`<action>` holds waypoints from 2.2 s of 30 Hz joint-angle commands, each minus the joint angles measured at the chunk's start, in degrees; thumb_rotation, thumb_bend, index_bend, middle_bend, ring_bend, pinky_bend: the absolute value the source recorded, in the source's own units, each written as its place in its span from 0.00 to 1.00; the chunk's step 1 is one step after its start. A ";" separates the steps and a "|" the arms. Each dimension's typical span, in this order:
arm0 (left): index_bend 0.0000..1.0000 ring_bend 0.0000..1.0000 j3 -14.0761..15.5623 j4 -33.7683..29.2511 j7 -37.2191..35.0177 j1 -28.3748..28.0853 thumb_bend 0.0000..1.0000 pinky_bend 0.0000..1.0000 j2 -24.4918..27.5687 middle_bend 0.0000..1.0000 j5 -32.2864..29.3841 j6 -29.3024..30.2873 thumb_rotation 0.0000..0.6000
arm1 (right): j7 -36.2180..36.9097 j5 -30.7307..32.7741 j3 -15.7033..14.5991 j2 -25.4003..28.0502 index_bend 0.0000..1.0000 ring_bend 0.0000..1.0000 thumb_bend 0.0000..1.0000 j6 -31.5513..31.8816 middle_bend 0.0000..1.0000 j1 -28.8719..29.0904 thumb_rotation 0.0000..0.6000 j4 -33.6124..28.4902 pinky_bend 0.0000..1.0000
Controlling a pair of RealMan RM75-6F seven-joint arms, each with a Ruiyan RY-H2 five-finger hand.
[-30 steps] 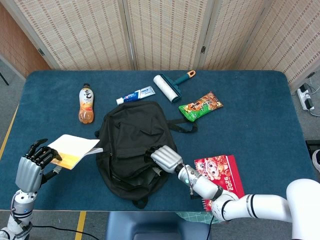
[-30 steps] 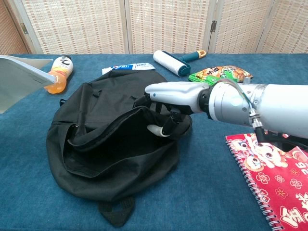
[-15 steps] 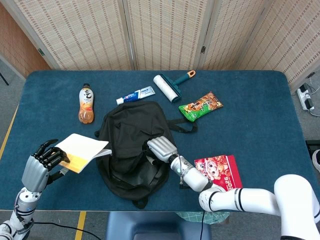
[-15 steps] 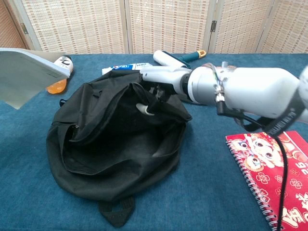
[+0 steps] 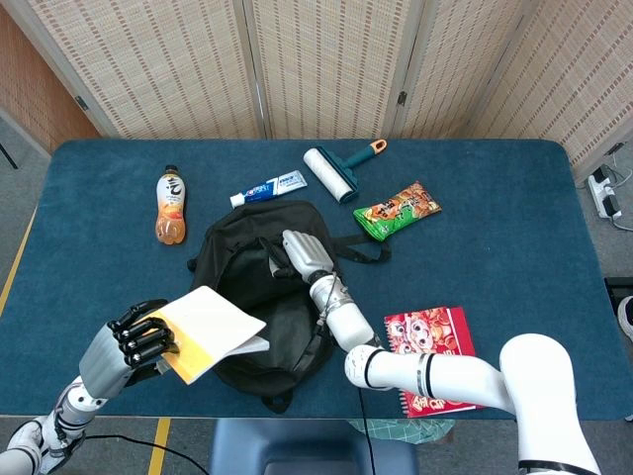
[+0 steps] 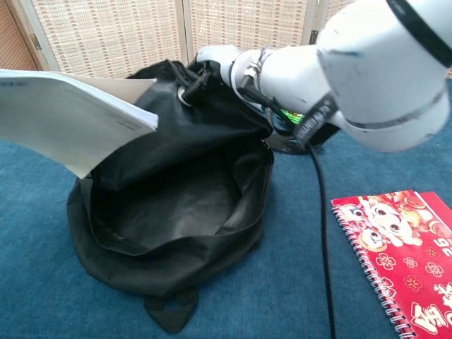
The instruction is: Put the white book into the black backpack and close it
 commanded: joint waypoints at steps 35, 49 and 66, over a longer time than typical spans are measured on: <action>0.72 0.57 -1.15 1.33 6.49 -9.58 0.54 0.34 -7.96 0.69 1.20 -12.48 1.00 | 8.67 -3.47 6.95 -3.68 0.70 0.33 0.71 -0.24 0.42 3.58 1.00 0.41 0.40; 0.72 0.60 3.00 12.53 9.15 -5.82 0.54 0.44 -12.64 0.71 -1.06 -14.89 1.00 | 10.87 -4.43 5.96 -1.47 0.69 0.34 0.71 -0.61 0.42 2.11 1.00 -2.69 0.40; 0.71 0.60 4.42 6.82 18.22 -7.30 0.54 0.50 -11.85 0.71 -4.82 -29.03 1.00 | 12.51 -7.81 4.44 0.65 0.69 0.34 0.71 1.72 0.42 0.17 1.00 -9.31 0.40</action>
